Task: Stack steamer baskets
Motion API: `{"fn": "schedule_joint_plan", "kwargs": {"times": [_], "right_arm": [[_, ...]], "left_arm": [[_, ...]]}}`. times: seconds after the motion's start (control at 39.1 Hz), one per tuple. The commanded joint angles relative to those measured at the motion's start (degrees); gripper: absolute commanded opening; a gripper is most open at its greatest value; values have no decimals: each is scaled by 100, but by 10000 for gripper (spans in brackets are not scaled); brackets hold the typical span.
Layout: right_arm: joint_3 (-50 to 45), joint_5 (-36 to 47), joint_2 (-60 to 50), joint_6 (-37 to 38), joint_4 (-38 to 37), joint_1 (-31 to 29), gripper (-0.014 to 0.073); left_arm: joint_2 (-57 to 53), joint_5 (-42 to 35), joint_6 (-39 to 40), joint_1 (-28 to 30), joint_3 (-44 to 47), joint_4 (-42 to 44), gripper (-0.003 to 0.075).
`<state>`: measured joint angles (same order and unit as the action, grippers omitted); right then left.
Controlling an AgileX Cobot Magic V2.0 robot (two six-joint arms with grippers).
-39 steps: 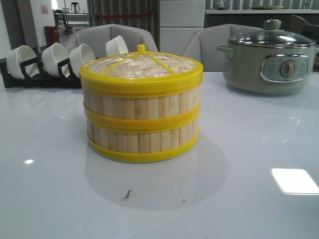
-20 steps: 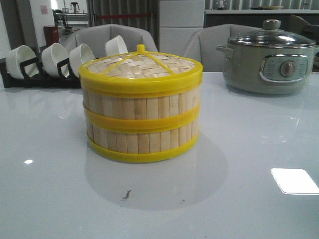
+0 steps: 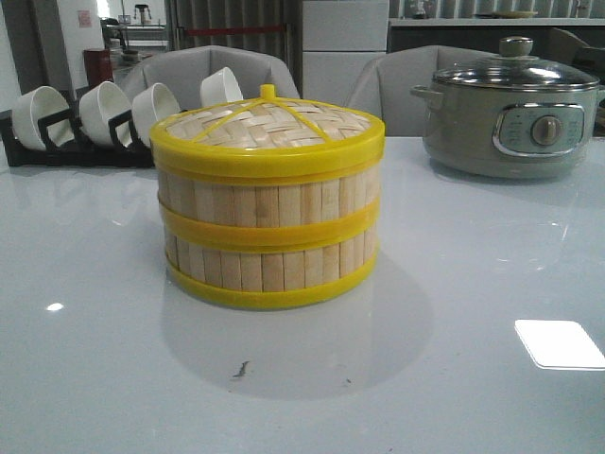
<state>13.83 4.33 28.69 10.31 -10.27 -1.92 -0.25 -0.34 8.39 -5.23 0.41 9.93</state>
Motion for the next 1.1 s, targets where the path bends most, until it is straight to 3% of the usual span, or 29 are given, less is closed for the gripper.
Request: {"fn": "schedule_joint_plan", "kwargs": {"times": [0.0, 0.82, 1.08], "right_arm": [[168, 456, 13, -45, -72, -46, 67], [168, 462, 13, -45, -72, -46, 67], [-184, 424, -663, 408, 15, -53, 67]], "left_arm": [[-86, -533, -7, -2, 9, 1, 91], [-86, -533, -7, -2, 9, 1, 91], [-86, -533, -7, -2, 9, 1, 91]]}}
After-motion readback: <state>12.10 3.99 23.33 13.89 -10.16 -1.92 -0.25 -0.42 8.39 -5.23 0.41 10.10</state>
